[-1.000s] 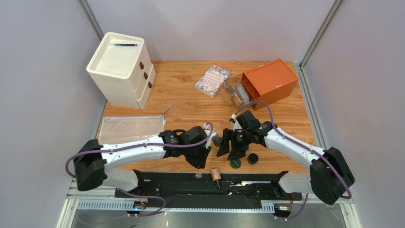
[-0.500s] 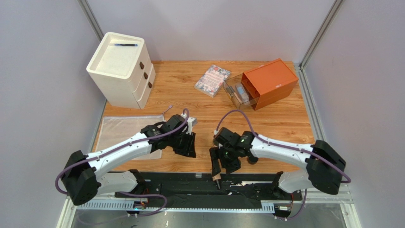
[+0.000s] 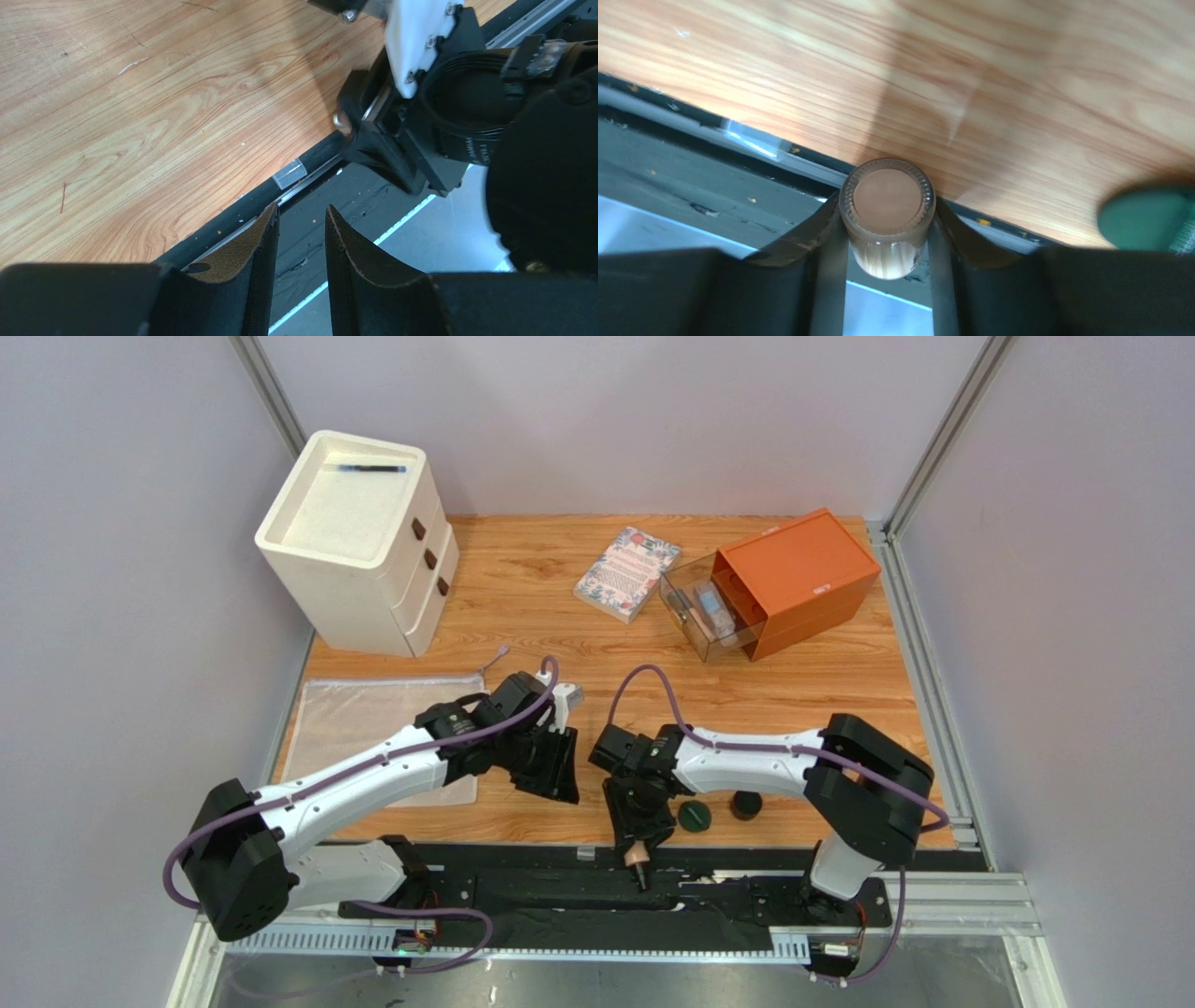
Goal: Organize the makeup
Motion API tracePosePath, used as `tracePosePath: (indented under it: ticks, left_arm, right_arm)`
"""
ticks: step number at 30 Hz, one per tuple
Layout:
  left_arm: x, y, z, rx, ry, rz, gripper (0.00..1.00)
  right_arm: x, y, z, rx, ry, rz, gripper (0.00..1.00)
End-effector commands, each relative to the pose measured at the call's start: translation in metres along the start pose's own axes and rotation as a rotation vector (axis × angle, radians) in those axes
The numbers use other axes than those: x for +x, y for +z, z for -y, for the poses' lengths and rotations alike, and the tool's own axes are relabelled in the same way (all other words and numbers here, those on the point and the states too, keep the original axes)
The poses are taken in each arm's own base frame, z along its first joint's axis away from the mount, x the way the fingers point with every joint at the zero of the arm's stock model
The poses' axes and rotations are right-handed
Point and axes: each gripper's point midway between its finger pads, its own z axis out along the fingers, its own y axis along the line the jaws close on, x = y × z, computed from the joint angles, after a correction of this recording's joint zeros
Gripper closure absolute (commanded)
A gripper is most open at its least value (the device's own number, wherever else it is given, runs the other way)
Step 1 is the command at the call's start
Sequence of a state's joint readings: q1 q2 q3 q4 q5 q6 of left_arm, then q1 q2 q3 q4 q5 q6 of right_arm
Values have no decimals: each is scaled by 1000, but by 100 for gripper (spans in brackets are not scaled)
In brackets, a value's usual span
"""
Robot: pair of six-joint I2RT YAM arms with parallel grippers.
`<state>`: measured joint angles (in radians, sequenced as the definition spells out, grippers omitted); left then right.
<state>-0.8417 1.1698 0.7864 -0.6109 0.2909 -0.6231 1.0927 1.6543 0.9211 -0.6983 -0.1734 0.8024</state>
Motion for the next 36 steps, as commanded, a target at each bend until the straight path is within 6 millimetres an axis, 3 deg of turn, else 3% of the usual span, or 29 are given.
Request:
tracePosePath:
  ticks: [1,7,12,24,30,36]
  left_arm:
    - [-1,-9,4,22,8,17,64]
    - [1,-7,2,23,6,7,64]
    - [-3,-9,5,30,15,17,65]
    - [-18,-2,7,20,25,37,65]
    - [-31,-4,15,35,47,63,64]
    - [-42,-3,20,36,70,63,64]
  right_arm:
    - [-25,3,-11,23,-42,66,100]
    - [-20,-3,-3,52,-71,47,100]
    - [-15,-21,3,64,-104,51,100]
    - [-23,-99,8,102,-247,110,100]
    - [-52,-141,-2,-8,-188,210,100]
    - [-101,-197,3,-67,-119,370,100]
